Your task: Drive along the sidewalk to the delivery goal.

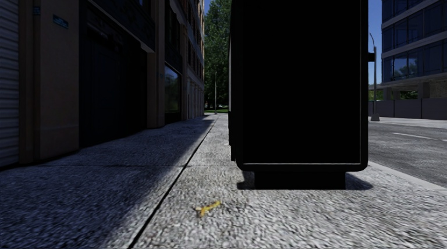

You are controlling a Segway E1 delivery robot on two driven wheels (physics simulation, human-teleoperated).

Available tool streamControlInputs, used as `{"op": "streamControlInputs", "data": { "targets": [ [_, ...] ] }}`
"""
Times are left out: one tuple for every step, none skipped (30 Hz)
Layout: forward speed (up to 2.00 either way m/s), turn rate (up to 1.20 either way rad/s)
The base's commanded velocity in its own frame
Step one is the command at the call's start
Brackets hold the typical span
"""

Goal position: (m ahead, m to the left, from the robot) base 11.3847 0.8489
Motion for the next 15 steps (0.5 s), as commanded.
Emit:
{"op": "streamControlInputs", "data": {
  "targets": [
    [1.98,0.83],
    [1.98,0.83],
    [1.98,0.83],
    [1.98,0.83],
    [1.98,0.83],
    [1.98,0.76],
    [1.98,0.66],
    [1.98,0.64],
    [1.98,0.64],
    [1.98,0.68],
    [1.98,1.20],
    [1.98,1.20],
    [1.98,1.20],
    [1.98,1.20],
    [1.98,1.20]
  ]
}}
